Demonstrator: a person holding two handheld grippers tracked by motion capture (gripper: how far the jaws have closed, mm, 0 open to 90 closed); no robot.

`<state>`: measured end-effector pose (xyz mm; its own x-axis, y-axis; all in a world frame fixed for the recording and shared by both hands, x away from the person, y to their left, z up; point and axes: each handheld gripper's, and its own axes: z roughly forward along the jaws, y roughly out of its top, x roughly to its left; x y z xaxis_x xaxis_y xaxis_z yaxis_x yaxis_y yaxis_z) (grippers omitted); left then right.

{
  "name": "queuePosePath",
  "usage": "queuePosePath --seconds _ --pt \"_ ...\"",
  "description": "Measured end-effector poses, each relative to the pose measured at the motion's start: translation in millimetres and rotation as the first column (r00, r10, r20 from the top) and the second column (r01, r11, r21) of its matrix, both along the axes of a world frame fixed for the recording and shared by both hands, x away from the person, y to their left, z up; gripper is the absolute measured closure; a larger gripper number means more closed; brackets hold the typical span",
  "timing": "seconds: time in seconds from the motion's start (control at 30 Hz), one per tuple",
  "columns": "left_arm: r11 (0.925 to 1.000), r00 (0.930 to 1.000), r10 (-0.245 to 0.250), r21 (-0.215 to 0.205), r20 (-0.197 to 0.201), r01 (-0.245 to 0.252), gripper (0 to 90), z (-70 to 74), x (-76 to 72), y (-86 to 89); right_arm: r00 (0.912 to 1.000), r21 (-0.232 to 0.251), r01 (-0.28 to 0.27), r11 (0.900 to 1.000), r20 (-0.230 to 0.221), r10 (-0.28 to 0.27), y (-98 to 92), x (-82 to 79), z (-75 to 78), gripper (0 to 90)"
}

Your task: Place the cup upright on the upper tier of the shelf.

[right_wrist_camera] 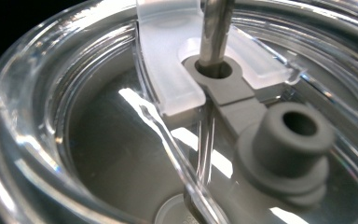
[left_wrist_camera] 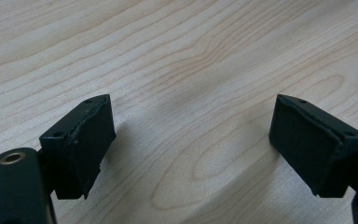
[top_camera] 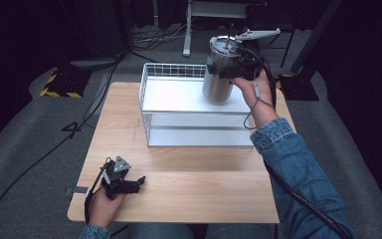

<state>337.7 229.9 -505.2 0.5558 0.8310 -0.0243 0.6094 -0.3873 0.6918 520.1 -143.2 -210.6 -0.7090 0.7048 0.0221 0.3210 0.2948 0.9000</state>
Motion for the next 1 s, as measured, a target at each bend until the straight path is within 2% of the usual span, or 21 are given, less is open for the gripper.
queuePosePath --seconds 0.23,0.6,0.8,0.93,1.0 --pt "1.0000 1.0000 0.001 -0.001 0.000 -0.001 14.7 -0.1 0.0 -0.1 0.9999 -0.028 0.016 0.999 -0.002 -0.016 4.1 10.8 -9.1 3.6" --pt "1.0000 1.0000 0.000 -0.001 0.000 0.000 14.7 -0.1 0.0 -0.1 0.9992 -0.012 0.029 0.999 -0.028 -0.030 -0.5 19.8 -22.1 3.5" --pt "1.0000 1.0000 0.000 -0.001 0.000 0.000 14.7 0.0 0.0 0.0 0.9995 0.013 0.027 1.000 -0.015 -0.027 -3.1 20.8 -25.9 3.4" --pt "1.0000 1.0000 0.001 -0.001 0.000 -0.001 14.8 -0.1 0.0 -0.1 1.0000 -0.023 0.010 1.000 0.002 -0.010 0.6 19.1 -25.7 3.2" --pt "1.0000 1.0000 0.001 -0.001 0.000 -0.001 14.7 -0.1 0.0 -0.1 1.0000 -0.023 0.008 1.000 -0.001 -0.008 0.4 19.4 -25.8 3.2"
